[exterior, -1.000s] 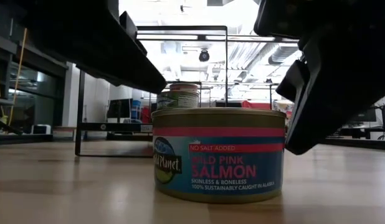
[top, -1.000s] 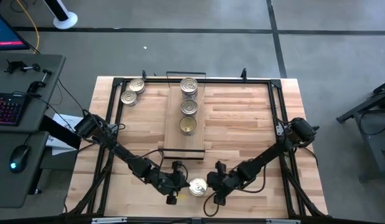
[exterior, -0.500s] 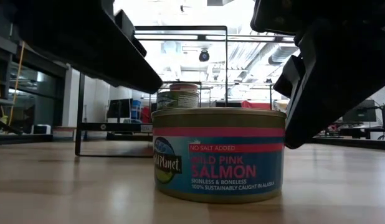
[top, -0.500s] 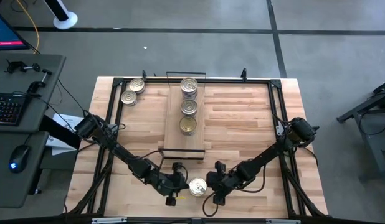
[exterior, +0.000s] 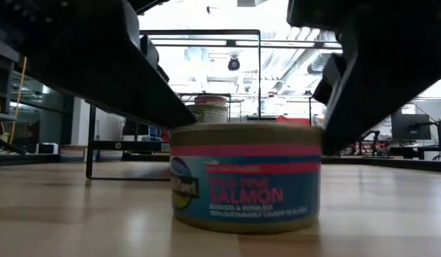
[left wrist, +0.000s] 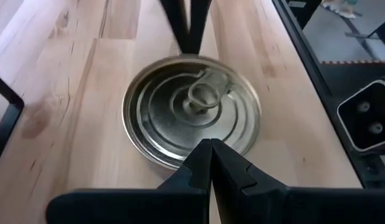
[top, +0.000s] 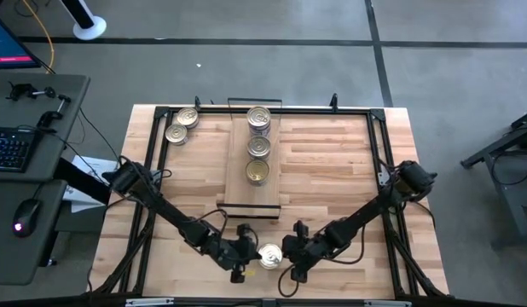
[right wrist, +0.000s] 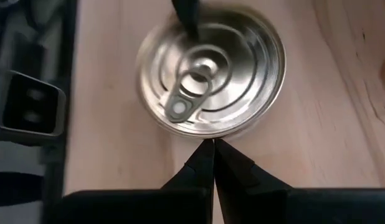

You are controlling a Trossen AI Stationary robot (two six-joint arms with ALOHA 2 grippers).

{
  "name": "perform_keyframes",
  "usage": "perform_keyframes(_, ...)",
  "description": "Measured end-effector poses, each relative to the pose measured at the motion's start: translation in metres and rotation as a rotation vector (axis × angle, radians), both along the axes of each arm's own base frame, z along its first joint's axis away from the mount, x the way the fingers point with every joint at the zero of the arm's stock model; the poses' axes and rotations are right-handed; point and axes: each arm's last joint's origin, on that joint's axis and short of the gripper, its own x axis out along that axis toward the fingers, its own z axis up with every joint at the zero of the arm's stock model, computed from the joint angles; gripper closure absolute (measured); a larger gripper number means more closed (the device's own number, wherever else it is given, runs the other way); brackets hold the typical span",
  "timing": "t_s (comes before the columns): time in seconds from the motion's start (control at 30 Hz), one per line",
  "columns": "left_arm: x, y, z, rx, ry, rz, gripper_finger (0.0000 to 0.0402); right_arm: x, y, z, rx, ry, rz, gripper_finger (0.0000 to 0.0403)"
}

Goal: Stack canned seafood by type on shelf
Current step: Stack the blue pink tuna can on top of the other blue pink tuna cans on the shelf

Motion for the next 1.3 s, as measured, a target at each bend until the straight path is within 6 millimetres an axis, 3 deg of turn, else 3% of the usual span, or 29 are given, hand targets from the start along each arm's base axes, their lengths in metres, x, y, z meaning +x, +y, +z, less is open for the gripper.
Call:
perform_keyframes(0.67, -0.007, 0.000, -0.005, 0.083, 0.040, 0.054, 0.0402, 0.006, -0.001, 0.039, 0.046, -0.224, 0.004, 0.0403)
perform_keyframes(0.93, -0.015, -0.007, -0.006, 0.113, 0.044, 0.051, 0.0402, -0.005, -0.008, 0.042, -0.009, -0.123, 0.017, 0.0403)
perform_keyframes(1.07, -0.022, -0.007, -0.017, 0.145, 0.109, 0.042, 0.0401, -0.006, -0.008, 0.042, -0.001, -0.114, 0.026, 0.0403)
perform_keyframes(1.3, -0.022, -0.006, -0.015, 0.135, 0.118, 0.069, 0.0401, -0.005, -0.008, 0.042, 0.047, -0.097, -0.020, 0.0403)
